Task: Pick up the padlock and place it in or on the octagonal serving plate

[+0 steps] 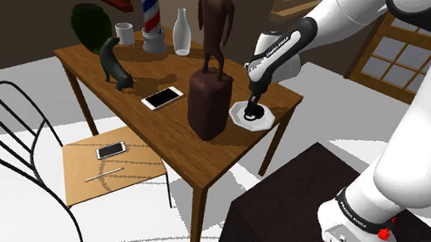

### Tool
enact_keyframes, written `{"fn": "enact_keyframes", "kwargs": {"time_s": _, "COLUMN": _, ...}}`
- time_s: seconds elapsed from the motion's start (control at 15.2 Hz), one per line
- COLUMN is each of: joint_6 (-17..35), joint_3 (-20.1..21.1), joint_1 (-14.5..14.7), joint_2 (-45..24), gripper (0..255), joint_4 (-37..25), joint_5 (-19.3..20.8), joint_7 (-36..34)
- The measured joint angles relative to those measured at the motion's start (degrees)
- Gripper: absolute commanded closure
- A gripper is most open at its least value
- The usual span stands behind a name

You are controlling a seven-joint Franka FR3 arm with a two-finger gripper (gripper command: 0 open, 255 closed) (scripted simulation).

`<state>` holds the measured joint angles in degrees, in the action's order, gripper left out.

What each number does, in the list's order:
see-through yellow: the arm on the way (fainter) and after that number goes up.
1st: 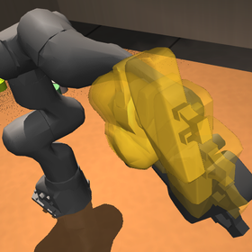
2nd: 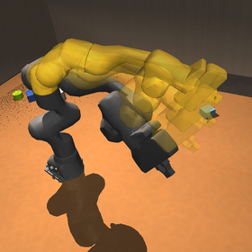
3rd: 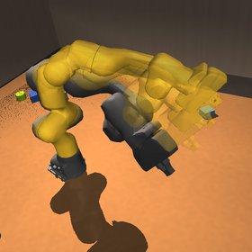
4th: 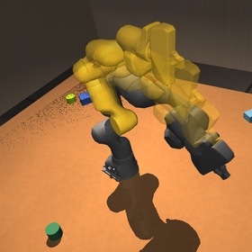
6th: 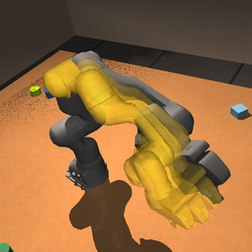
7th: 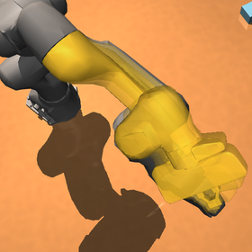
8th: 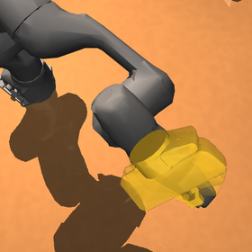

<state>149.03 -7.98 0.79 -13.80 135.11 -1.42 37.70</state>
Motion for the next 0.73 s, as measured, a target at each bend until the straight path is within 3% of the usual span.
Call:
{"fn": "enact_keyframes", "kwargs": {"time_s": 0.07, "joint_6": 0.0, "joint_3": 0.0, "joint_1": 0.0, "joint_2": 0.0, "gripper": 255, "joint_4": 0.0, "joint_5": 0.0, "joint_7": 0.0}}
{"fn": "enact_keyframes", "kwargs": {"time_s": 0.13, "joint_6": 0.0, "joint_3": 0.0, "joint_1": 0.0, "joint_2": 0.0, "gripper": 0, "joint_4": 0.0, "joint_5": 0.0, "joint_7": 0.0}}
{"fn": "enact_keyframes", "kwargs": {"time_s": 0.53, "joint_6": 0.0, "joint_3": 0.0, "joint_1": 0.0, "joint_2": 0.0, "gripper": 0, "joint_4": 0.0, "joint_5": 0.0, "joint_7": 0.0}}
{"fn": "enact_keyframes", "kwargs": {"time_s": 0.73, "joint_6": -3.7, "joint_3": -0.4, "joint_1": 0.2, "joint_2": 3.8, "gripper": 0, "joint_4": 0.0, "joint_5": 0.9, "joint_7": -0.5}}
